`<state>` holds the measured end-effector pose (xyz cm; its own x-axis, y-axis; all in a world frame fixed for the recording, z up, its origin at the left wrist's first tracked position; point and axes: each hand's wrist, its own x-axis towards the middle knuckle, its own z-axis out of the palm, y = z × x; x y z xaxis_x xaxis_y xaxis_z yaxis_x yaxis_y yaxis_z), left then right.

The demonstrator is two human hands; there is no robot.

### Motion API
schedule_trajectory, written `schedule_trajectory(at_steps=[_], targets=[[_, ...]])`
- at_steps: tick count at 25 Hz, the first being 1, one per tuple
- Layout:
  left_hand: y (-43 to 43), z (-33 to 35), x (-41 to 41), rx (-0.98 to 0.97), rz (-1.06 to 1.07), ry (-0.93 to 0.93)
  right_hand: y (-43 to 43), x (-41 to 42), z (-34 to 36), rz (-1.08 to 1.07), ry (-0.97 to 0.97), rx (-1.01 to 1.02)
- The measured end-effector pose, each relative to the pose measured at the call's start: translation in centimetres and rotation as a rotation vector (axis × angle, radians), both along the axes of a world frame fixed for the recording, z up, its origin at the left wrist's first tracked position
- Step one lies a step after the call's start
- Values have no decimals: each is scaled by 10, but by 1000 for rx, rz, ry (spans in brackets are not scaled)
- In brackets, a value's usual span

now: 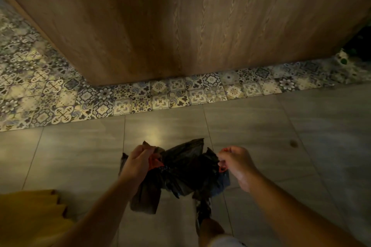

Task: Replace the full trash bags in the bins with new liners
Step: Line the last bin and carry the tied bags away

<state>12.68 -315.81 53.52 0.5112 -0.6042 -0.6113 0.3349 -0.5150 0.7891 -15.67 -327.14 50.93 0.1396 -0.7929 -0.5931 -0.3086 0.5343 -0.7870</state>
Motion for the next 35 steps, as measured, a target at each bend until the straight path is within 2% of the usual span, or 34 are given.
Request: schedule_trajectory(at_steps=[9, 16, 19, 23, 28, 35], targets=[[-199, 27, 86, 10, -36, -47, -223, 99, 12, 86, 58, -17], [-337, 0, 162, 36, -61, 55, -353, 184, 2, 65, 148, -23], [-392, -9, 190, 59, -136, 78, -406, 223, -3, 78, 178, -8], [-466, -20, 228, 107, -174, 28, -476, 261, 0, 42, 213, -35], [-551, -43, 264, 239, -281, -144, -561, 291, -16, 83, 259, -49], [-650, -83, 300, 403, -352, -341, -668, 328, -69, 328, 255, 91]])
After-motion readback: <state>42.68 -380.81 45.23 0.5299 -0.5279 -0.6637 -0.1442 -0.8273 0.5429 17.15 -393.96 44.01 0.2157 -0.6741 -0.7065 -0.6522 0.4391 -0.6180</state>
